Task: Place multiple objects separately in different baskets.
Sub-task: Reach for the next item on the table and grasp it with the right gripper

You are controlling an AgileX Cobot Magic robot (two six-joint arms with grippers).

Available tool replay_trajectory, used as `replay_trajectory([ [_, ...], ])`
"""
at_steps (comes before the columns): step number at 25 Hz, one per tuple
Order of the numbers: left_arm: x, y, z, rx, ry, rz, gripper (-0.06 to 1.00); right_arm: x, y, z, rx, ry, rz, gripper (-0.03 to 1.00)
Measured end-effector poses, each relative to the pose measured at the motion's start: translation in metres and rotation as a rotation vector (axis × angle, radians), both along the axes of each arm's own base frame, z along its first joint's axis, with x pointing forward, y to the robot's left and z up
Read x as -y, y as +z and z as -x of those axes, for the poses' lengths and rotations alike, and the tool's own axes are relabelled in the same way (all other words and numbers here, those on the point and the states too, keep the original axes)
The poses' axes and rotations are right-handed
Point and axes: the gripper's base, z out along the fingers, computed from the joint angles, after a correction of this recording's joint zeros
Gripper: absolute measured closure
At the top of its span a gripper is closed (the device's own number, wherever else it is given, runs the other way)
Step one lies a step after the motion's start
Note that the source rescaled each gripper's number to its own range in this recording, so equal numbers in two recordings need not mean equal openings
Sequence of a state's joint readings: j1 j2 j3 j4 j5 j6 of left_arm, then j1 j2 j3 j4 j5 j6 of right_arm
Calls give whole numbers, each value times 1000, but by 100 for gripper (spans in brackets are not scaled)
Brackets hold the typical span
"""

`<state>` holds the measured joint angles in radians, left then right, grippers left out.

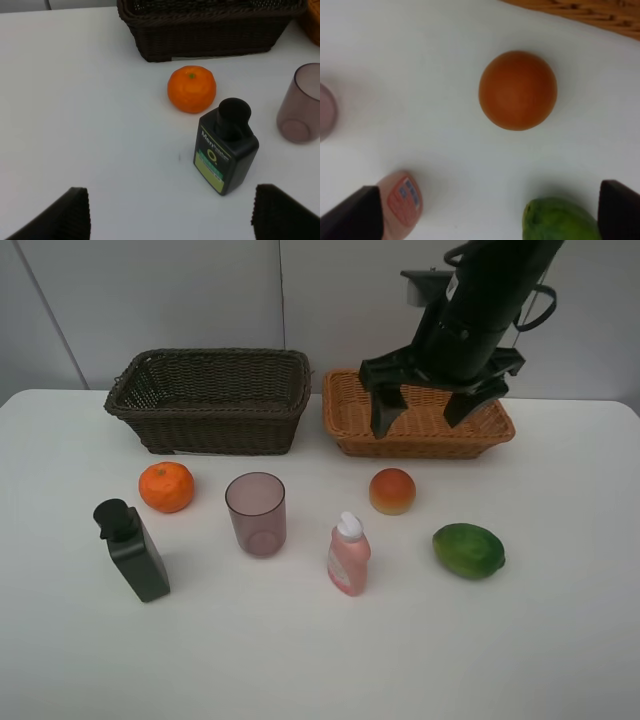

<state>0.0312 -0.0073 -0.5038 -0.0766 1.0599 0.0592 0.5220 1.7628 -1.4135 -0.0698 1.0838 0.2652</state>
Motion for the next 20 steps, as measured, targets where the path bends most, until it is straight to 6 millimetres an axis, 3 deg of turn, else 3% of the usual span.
replay_trajectory([
  [7, 0, 0, 0, 1, 0, 0, 10, -7, -45, -15, -84, 4, 71, 2],
  [20, 0, 0, 0, 1, 0, 0, 10, -15, -89, -32, -79, 22, 91, 2],
])
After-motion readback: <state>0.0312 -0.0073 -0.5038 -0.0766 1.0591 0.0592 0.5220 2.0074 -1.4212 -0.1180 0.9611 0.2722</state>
